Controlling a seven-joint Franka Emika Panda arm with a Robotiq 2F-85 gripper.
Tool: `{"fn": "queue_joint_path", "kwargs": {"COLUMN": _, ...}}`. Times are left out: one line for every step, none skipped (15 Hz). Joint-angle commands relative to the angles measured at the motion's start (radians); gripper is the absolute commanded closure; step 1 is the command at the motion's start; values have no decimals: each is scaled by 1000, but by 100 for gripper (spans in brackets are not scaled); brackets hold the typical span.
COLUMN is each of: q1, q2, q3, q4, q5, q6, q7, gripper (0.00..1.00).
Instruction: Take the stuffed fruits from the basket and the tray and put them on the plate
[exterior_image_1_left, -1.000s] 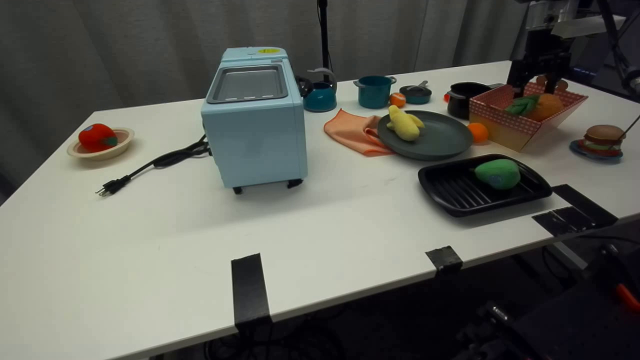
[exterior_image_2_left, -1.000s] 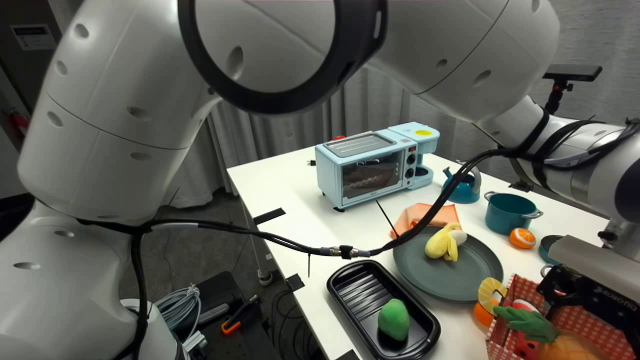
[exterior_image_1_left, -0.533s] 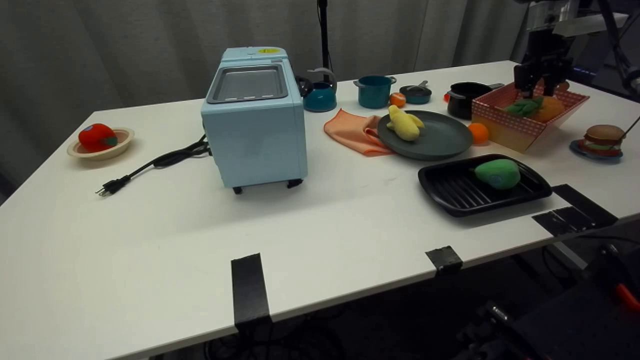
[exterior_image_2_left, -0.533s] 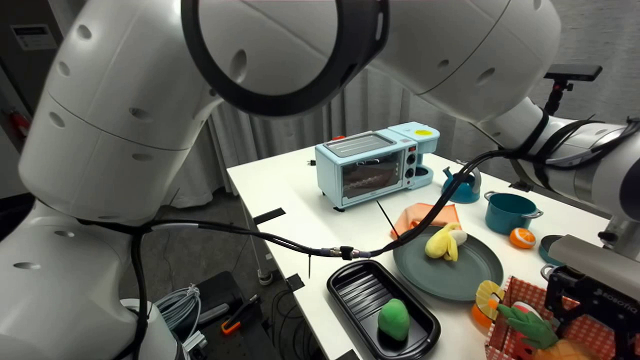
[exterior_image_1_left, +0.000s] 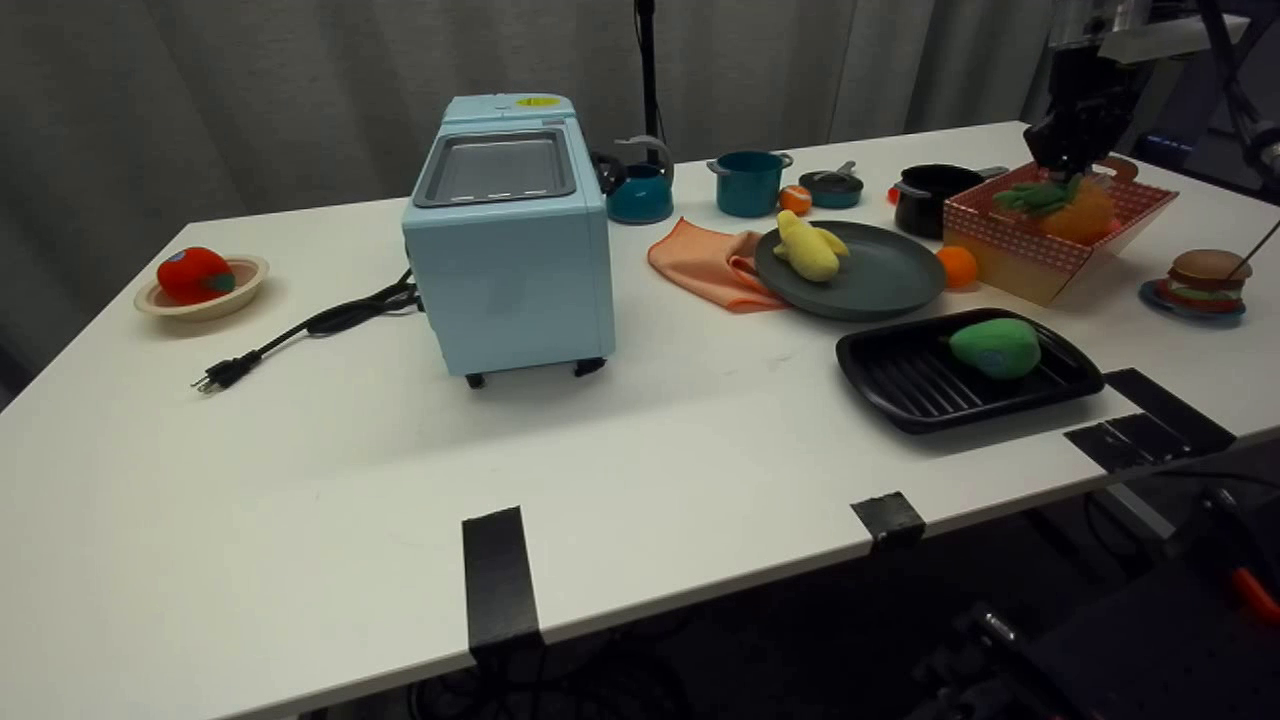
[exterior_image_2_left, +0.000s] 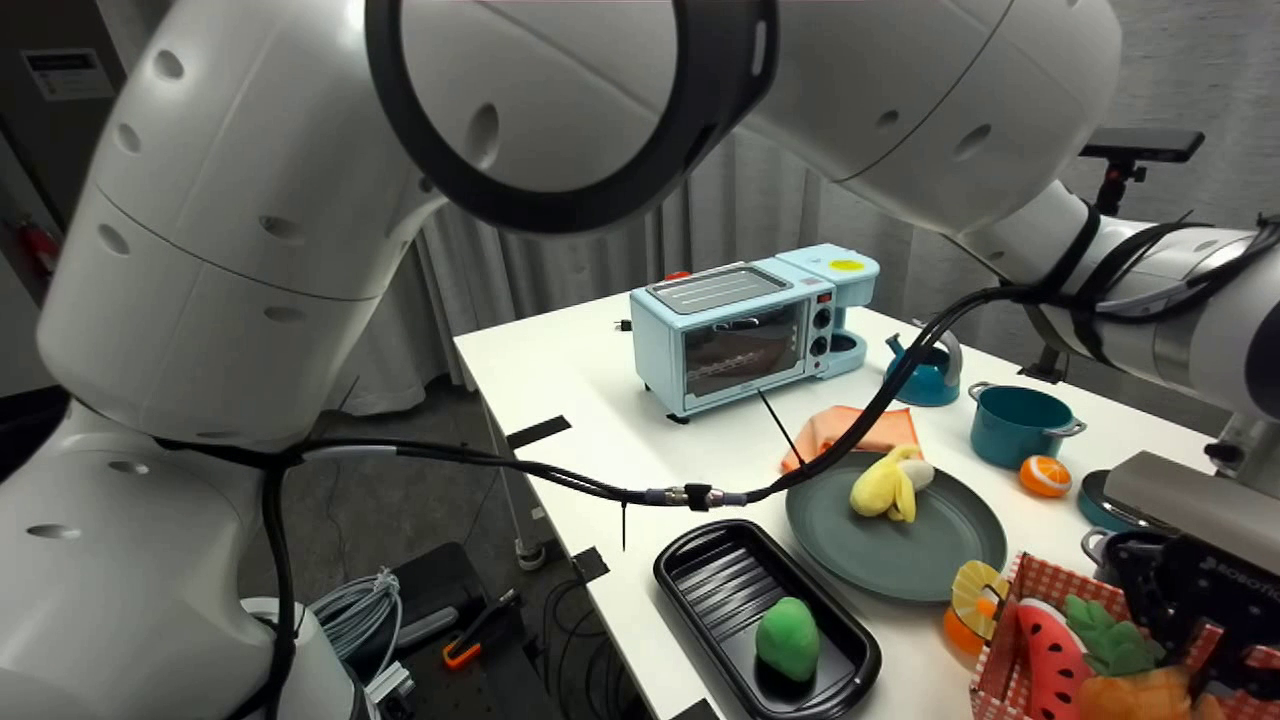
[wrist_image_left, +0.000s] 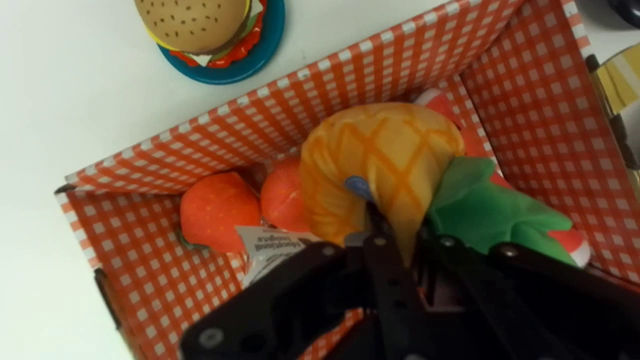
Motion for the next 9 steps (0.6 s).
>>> {"fn": "queue_joint_path", "kwargs": {"q1": -5, "q2": -52, "q3": 31, "q4": 32, "q5": 12, "q6": 53, "q7": 0, "gripper": 99}}
{"fn": "queue_joint_path", "kwargs": {"q1": -4, "q2": -69, "q3": 39, "q4": 36, "q5": 17, "q6": 79, "q7": -4, "gripper": 98}}
{"fn": "queue_joint_path", "kwargs": {"q1": 0, "q2": -90, "q3": 48, "q4": 42, "q5": 20, "q6": 101, "q7": -8, "gripper": 98}}
{"fn": "queue_joint_path", "kwargs": {"q1": 5, "q2": -111, "q3": 59, "q4": 48, "q5": 23, "q6": 123, "q7": -13, "gripper": 98}}
{"fn": "queue_joint_path", "kwargs": {"q1": 13, "q2": -136, "q3": 70, "q4": 46, "q5": 23, "q6": 151, "q7": -18, "gripper": 98}}
{"fn": "queue_joint_path", "kwargs": {"q1": 21, "q2": -156, "q3": 82, "q4": 46, "q5": 24, "q6": 178, "q7": -22, "gripper": 98}}
{"fn": "queue_joint_path", "kwargs": {"q1": 31, "q2": -172, "q3": 93, "q4": 48, "q5": 26, "q6": 198, "q7": -24, "gripper": 98}}
{"fn": "queue_joint_path", "kwargs": {"q1": 41, "q2": -191, "q3": 106, "q4": 39, "q5": 28, "q6": 222, "q7": -30, "gripper": 98}}
{"fn": "queue_joint_path", "kwargs": {"q1": 52, "q2": -203, "q3": 119, "q4": 36, "q5": 30, "q6": 240, "q7": -33, "gripper": 98}}
